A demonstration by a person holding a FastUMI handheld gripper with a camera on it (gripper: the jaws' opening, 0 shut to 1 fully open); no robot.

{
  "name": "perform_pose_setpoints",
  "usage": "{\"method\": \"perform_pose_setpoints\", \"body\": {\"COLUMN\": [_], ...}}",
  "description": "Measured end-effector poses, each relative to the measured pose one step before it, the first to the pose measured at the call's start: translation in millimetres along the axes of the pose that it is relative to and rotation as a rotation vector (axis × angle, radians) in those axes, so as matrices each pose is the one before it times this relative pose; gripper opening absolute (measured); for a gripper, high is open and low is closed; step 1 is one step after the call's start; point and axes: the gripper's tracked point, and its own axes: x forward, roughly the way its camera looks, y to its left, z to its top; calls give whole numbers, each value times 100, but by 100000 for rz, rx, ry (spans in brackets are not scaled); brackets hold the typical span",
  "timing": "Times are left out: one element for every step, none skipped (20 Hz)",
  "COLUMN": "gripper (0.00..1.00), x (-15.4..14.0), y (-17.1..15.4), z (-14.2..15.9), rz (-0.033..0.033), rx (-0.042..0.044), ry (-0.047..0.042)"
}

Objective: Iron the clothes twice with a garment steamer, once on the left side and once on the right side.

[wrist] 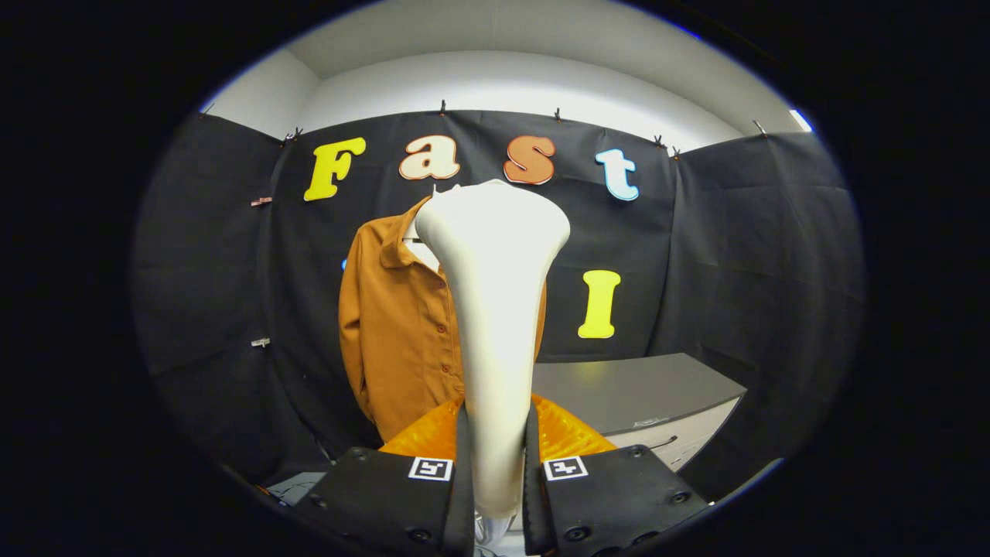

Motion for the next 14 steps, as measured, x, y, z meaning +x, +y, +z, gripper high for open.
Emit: {"method": "perform_pose_setpoints", "body": {"gripper": [28,28,28,28,28,28,28,28,28,28,28,28,28,28], "x": [-51,-137,-205,-133,-63,-106,-181,16,33,28,-55,68,27,-65], "y": [-14,-127,-12,8,-26,-15,60,90,45,-10,76,17,8,50], "z": [181,52,194,144,76,140,5,94,14,26,-81,-35,-1,-66], "rz": [-274,-230,-11,-119,-18,19,204,129,64,235,91,42,-29,-18], "rx": [35,43,90,-275,-715,-143,135,155,149,88,232,257,-86,-18], "ry": [-500,-131,-299,-261,-189,-371,-117,-141,26,36,239,274,105,21]}}
